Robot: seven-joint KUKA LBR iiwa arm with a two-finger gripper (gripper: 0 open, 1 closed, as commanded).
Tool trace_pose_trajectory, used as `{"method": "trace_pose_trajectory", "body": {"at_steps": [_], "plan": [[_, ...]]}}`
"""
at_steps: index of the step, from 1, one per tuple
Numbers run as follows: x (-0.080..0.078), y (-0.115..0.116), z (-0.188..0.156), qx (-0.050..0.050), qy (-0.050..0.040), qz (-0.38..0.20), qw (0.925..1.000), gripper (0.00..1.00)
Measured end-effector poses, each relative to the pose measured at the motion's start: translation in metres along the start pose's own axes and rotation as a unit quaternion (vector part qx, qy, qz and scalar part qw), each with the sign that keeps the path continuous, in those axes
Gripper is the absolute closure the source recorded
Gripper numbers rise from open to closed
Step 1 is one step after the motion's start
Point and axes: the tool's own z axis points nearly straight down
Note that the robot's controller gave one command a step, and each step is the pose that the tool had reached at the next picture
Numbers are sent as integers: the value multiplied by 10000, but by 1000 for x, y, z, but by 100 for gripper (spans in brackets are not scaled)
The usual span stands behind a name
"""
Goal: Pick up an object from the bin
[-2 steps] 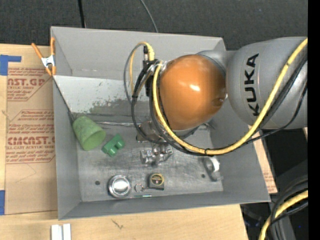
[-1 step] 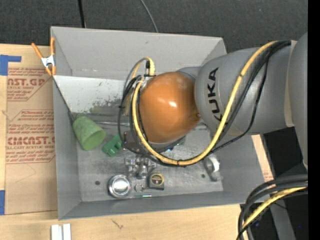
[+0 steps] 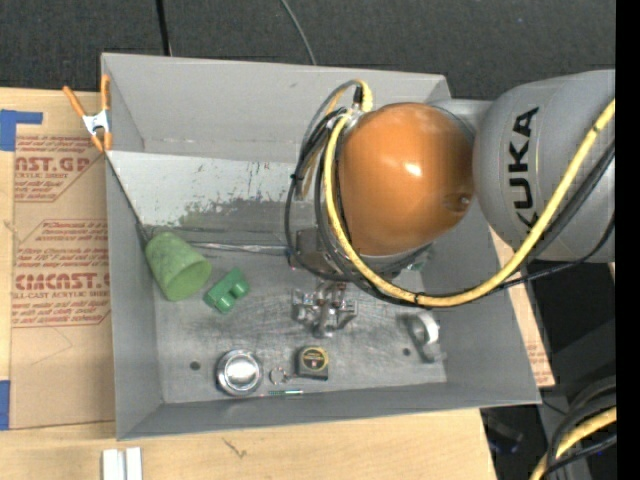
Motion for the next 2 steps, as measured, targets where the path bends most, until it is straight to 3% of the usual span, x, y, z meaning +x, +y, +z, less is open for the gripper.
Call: {"method": "trace_pose_trajectory", "body": {"at_steps": [1, 2], "plan": [[-56, 14, 94, -64, 19, 1006, 9949, 100], [-55, 12, 91, -38, 12, 1015, 9948, 0]]}}
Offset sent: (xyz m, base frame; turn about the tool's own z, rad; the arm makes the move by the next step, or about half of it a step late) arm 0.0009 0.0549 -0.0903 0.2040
